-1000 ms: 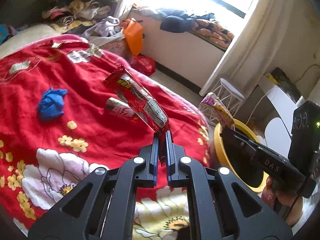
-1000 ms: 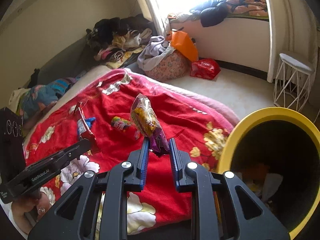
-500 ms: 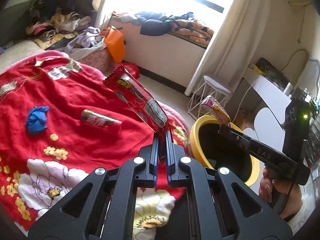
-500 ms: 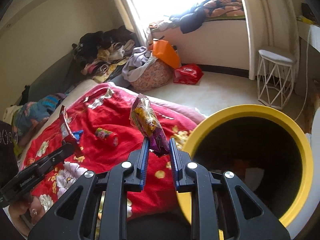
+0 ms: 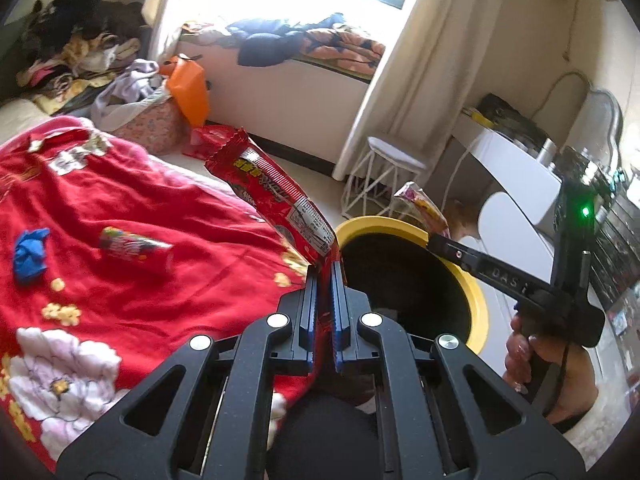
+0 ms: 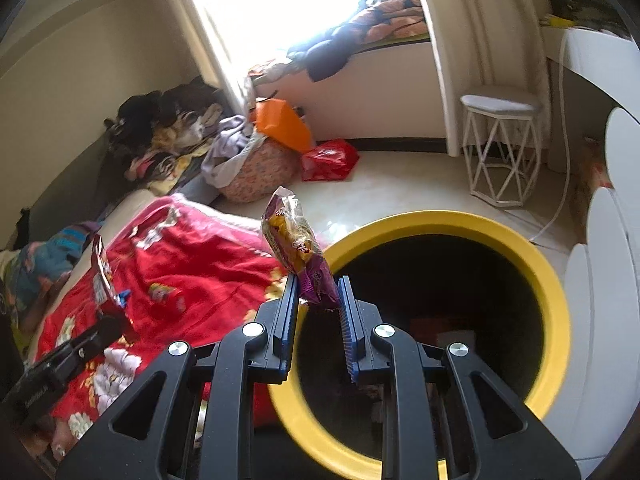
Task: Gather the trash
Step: 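Carry the red wrapper and yellow packet over the bin and open both tools, then move both open tools back over the bed toward the blue glove and red can, then grasp the blue rubber glove with left tool while right tool grasps red snack can, then carry the blue glove and red can over the bin and open both tools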
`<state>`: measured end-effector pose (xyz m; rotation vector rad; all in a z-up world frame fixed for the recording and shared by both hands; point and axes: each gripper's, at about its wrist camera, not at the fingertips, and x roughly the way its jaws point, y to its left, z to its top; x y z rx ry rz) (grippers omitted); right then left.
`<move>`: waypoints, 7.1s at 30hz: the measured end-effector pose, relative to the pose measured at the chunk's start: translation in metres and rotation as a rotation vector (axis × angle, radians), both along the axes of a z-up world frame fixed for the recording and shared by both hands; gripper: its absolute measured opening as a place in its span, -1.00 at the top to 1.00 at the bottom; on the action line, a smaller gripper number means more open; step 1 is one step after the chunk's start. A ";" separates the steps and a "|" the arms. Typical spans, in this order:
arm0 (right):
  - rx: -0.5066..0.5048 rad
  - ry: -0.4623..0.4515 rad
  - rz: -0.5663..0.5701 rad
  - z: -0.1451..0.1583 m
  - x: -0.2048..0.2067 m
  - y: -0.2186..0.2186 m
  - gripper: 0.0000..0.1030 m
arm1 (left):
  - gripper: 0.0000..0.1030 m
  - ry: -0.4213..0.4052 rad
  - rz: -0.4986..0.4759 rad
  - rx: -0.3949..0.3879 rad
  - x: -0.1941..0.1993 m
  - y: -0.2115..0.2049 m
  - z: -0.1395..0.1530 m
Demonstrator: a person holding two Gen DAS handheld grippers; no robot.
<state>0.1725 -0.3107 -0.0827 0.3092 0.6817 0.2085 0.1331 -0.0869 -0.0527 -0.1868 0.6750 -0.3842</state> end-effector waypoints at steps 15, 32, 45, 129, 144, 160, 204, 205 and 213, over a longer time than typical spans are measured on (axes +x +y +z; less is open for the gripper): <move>0.028 0.067 -0.164 -0.020 -0.001 -0.059 0.61 | 0.93 0.011 -0.138 0.064 0.005 -0.066 -0.013; 0.100 0.111 -0.212 -0.041 -0.002 -0.092 -0.01 | -0.02 0.106 -0.237 0.088 0.035 -0.112 -0.052; 0.055 -0.024 -0.101 -0.005 -0.008 -0.041 -0.35 | -0.79 -0.035 0.007 0.107 0.012 -0.032 -0.005; -0.201 0.042 0.577 -0.054 0.024 0.258 0.36 | 0.84 0.168 0.434 0.014 0.029 0.220 -0.063; -0.108 -0.036 0.421 -0.014 0.003 0.173 0.36 | 0.84 0.073 0.280 0.035 0.019 0.150 -0.023; -0.056 -0.087 0.292 0.008 -0.004 0.109 0.36 | 0.84 0.010 0.148 0.057 0.016 0.090 0.003; 0.005 -0.141 0.071 0.029 -0.027 0.022 0.36 | 0.84 -0.037 -0.068 0.082 0.002 -0.001 0.010; 0.006 -0.140 0.064 0.028 -0.027 0.019 0.36 | 0.84 -0.036 -0.072 0.083 0.002 -0.003 0.010; 0.013 -0.132 -0.001 0.024 -0.032 -0.002 0.36 | 0.84 -0.033 -0.116 0.088 0.002 -0.026 0.007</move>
